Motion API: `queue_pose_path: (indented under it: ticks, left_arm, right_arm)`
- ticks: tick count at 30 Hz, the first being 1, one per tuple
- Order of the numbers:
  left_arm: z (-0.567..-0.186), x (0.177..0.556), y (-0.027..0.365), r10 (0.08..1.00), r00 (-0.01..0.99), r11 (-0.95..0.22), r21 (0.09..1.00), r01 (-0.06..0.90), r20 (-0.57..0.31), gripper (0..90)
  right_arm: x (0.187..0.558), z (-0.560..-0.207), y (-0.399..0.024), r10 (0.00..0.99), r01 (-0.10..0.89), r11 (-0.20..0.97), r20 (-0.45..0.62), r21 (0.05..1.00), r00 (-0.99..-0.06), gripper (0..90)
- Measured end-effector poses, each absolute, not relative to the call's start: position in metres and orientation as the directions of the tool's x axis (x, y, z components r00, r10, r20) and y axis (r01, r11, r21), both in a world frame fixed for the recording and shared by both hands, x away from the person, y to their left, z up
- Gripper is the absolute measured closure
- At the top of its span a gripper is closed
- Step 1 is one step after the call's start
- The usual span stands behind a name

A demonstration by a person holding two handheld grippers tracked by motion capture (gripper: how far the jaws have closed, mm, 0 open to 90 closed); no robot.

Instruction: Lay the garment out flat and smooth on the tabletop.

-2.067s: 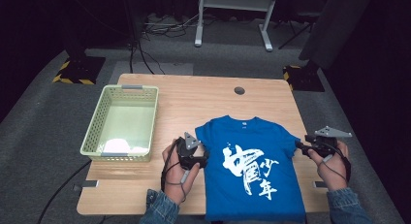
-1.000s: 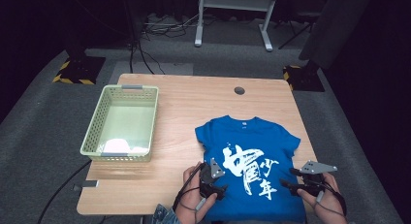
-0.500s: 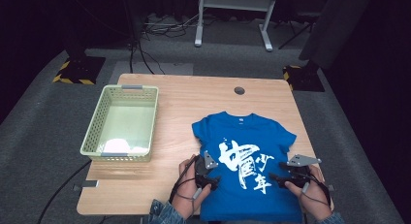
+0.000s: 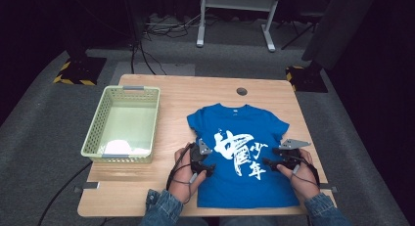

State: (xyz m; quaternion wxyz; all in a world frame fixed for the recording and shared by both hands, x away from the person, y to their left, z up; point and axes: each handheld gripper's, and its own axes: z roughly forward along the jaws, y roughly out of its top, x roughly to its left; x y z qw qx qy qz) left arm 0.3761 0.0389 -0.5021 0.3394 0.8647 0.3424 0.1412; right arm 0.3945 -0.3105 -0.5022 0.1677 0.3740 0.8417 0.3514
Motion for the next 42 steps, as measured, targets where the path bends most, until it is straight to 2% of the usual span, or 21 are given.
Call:
queue_pose_path:
  ticks: [7, 14, 18, 27, 37, 42]
  left_arm:
    - [-0.503, 0.399, 0.046, 0.693, 0.720, -0.525, 0.693, 0.494, 0.013, 27.6]
    - [-0.501, 0.412, 0.049, 0.699, 0.715, -0.522, 0.694, 0.496, 0.014, 28.1]
    - [-0.494, 0.404, 0.048, 0.709, 0.705, -0.491, 0.722, 0.487, 0.007, 27.7]
    - [-0.469, 0.385, 0.042, 0.685, 0.728, -0.512, 0.736, 0.442, 0.039, 24.1]
    - [-0.445, 0.362, 0.042, 0.653, 0.756, -0.519, 0.759, 0.393, 0.054, 17.6]
    - [-0.439, 0.357, 0.049, 0.657, 0.751, -0.517, 0.763, 0.388, 0.064, 17.1]
  right_arm:
    - [0.421, -0.502, -0.304, 0.758, 0.516, 0.461, -0.018, 0.722, -0.652, 33.6]
    - [0.431, -0.500, -0.300, 0.757, 0.523, 0.469, -0.019, 0.711, -0.653, 30.4]
    - [0.426, -0.498, -0.301, 0.739, 0.514, 0.480, -0.011, 0.711, -0.674, 26.2]
    - [0.405, -0.476, -0.294, 0.697, 0.465, 0.521, -0.043, 0.716, -0.715, 21.3]
    - [0.386, -0.453, -0.300, 0.695, 0.432, 0.503, -0.053, 0.749, -0.718, 20.6]
    - [0.379, -0.446, -0.304, 0.696, 0.422, 0.499, -0.060, 0.757, -0.716, 20.8]
